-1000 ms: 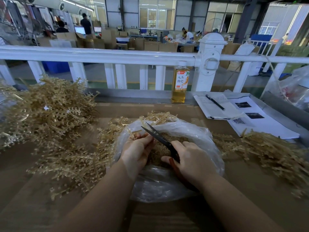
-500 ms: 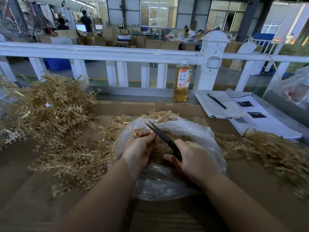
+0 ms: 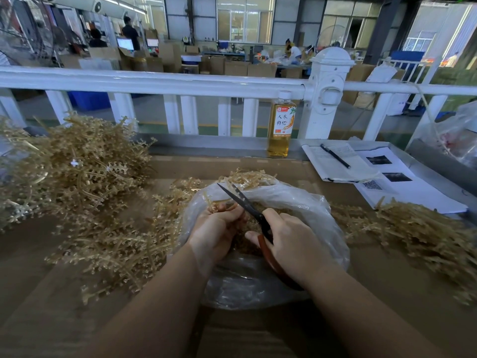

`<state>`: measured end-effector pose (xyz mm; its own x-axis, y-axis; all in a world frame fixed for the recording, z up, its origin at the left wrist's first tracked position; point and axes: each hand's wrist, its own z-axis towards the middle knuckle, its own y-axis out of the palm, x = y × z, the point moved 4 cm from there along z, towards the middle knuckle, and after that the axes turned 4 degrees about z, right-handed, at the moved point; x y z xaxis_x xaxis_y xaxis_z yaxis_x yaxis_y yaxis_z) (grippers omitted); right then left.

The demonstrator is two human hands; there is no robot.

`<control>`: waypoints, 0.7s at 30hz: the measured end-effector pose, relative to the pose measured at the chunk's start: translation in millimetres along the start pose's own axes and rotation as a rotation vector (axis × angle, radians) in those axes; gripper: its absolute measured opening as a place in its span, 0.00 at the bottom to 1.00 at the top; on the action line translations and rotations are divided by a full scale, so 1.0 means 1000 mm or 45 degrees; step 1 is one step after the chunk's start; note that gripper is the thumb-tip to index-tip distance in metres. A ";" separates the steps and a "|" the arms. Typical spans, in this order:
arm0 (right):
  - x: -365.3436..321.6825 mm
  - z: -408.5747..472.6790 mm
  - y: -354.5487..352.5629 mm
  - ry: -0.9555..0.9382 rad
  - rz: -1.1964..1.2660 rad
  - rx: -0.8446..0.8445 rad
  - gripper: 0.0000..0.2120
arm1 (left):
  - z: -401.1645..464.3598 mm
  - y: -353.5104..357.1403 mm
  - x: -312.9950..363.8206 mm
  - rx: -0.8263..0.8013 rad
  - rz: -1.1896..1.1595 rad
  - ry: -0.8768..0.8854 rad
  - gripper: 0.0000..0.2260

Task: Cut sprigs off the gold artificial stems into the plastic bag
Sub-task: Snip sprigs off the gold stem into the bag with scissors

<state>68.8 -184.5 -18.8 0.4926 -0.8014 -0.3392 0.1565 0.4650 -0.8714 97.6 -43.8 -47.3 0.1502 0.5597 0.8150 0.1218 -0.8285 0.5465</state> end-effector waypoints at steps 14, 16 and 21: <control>0.001 0.001 0.000 -0.017 -0.030 0.017 0.16 | -0.003 -0.003 0.002 -0.023 -0.088 -0.133 0.10; 0.002 0.000 0.001 -0.019 -0.044 0.015 0.17 | -0.005 0.000 0.004 0.002 -0.181 -0.173 0.10; 0.003 -0.002 0.001 -0.026 -0.036 0.002 0.18 | 0.001 -0.002 0.003 0.223 -0.237 -0.172 0.07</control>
<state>69.1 -186.9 -21.6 0.5055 -0.8062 -0.3073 0.1719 0.4432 -0.8798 99.1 -40.3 -46.1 0.2373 0.7088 0.6643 0.3254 -0.7024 0.6331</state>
